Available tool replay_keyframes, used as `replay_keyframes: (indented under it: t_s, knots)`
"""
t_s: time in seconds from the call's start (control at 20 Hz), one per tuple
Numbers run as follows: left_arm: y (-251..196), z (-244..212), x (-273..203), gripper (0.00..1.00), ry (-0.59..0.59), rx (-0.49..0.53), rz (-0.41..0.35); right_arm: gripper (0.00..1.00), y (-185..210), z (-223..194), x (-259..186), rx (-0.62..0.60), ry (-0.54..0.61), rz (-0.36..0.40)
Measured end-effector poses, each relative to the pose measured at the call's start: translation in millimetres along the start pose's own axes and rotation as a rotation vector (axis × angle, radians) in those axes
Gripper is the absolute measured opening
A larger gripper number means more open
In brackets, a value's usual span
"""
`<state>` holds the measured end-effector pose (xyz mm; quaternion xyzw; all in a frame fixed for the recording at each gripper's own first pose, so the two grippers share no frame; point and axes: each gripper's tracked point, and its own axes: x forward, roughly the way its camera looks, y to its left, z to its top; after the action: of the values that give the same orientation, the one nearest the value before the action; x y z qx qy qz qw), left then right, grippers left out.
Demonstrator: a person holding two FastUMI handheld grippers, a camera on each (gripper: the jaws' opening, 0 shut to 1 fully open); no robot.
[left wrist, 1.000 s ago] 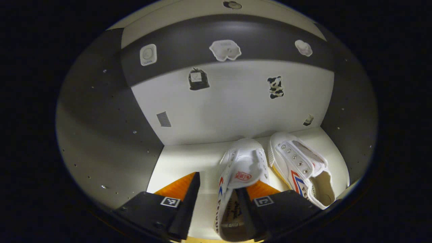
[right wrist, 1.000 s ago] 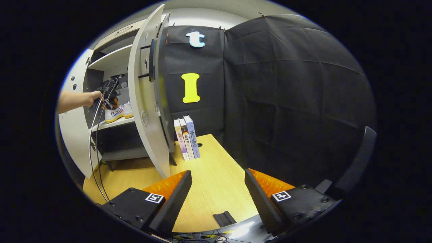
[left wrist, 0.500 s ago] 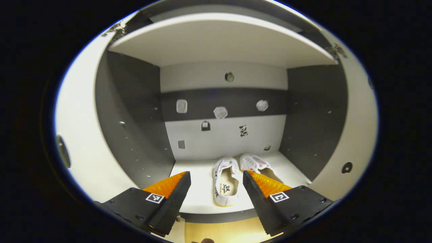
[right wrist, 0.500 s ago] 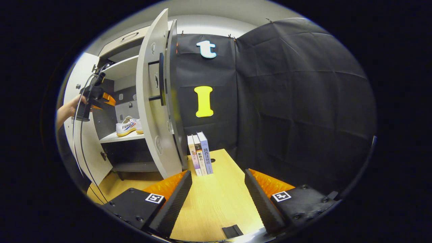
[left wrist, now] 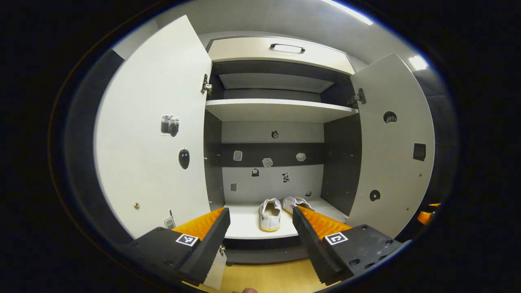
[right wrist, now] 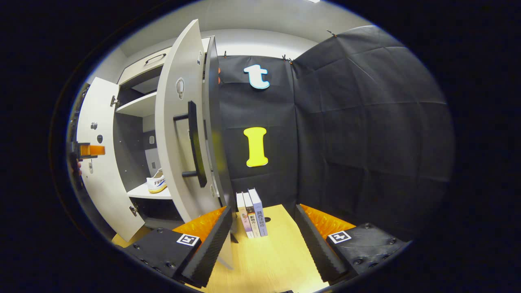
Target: Grab one shoe with the right hand and put it into the shoe cabinet, grab the other shoe with the left hand and put it into the shoe cabinet; then close the right door with the right hand and the left door with the left hand.
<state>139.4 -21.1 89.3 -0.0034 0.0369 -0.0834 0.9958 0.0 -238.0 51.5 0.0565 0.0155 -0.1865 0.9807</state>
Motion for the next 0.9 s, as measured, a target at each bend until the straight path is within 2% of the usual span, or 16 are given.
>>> replay_keyframes:
  t_s: [0.25,0.35,0.45,0.65,0.9]
  knots:
    - [1.6,-57.4,-63.3,0.96,0.023,-0.031,0.014,0.99,-9.0,38.5,32.7,-0.023,-0.058,-0.007]
    - [6.1,-87.5,-77.5,0.96,0.068,-0.048,0.031,0.99,-11.6,50.8,48.6,-0.047,-0.076,-0.006]
    - [6.4,-104.8,-86.6,0.96,0.101,-0.069,0.016,0.98,-8.0,63.8,61.1,-0.056,-0.084,0.01]
    - [24.8,-109.9,-97.9,0.97,0.088,-0.037,0.029,0.98,14.6,87.7,77.0,-0.087,-0.119,0.064]
    - [45.1,-120.1,-108.1,0.96,0.086,-0.055,0.103,0.98,44.6,99.6,77.1,-0.069,-0.122,0.13]
